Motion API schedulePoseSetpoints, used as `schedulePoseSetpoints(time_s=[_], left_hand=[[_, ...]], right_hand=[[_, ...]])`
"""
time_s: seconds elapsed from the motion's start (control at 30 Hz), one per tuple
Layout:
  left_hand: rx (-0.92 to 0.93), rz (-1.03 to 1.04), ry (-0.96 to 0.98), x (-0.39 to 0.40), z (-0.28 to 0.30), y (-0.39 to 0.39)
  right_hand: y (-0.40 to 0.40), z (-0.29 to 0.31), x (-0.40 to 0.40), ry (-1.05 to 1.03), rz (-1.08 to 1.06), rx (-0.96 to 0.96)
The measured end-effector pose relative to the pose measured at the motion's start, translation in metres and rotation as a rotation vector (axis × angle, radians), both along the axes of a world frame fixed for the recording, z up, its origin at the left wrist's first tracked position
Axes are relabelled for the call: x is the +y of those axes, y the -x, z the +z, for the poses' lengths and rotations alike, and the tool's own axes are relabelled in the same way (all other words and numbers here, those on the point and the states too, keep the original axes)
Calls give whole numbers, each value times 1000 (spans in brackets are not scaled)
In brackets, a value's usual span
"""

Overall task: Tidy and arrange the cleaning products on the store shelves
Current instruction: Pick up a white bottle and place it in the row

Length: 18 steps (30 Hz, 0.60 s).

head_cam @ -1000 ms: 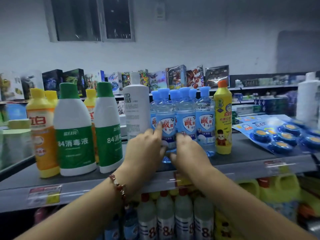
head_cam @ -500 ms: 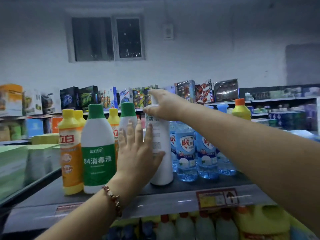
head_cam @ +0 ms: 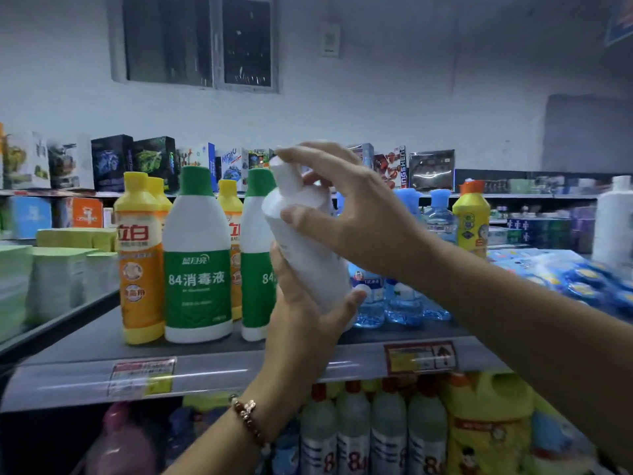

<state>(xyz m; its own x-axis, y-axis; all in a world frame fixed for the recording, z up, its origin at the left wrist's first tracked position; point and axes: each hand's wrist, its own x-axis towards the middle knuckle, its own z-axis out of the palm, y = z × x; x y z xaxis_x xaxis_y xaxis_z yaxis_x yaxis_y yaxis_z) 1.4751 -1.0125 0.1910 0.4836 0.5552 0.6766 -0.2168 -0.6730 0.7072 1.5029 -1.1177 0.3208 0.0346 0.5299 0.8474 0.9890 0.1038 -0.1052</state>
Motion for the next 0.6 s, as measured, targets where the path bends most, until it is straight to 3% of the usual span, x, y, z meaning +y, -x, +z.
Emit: schedulePoseSetpoints(time_s=[0.1,0.27,0.4,0.5,0.6], left_hand=[[-236,-138,211,1,-4,-4],[-463,-387,171,2,-2,18],[-435,-640,344,2,-16,42],[-293,-921,658,-16,-55,63],[-96,-836,1011,-34,-108,82]], right_hand=[[18,-15,-12,97,54,24],[-10,-62,-43,192,-78,298],[-15,-95,-68,426,3,614],[9,-142,-80,566,133,806],[40,-215,-84,628,160,1044]])
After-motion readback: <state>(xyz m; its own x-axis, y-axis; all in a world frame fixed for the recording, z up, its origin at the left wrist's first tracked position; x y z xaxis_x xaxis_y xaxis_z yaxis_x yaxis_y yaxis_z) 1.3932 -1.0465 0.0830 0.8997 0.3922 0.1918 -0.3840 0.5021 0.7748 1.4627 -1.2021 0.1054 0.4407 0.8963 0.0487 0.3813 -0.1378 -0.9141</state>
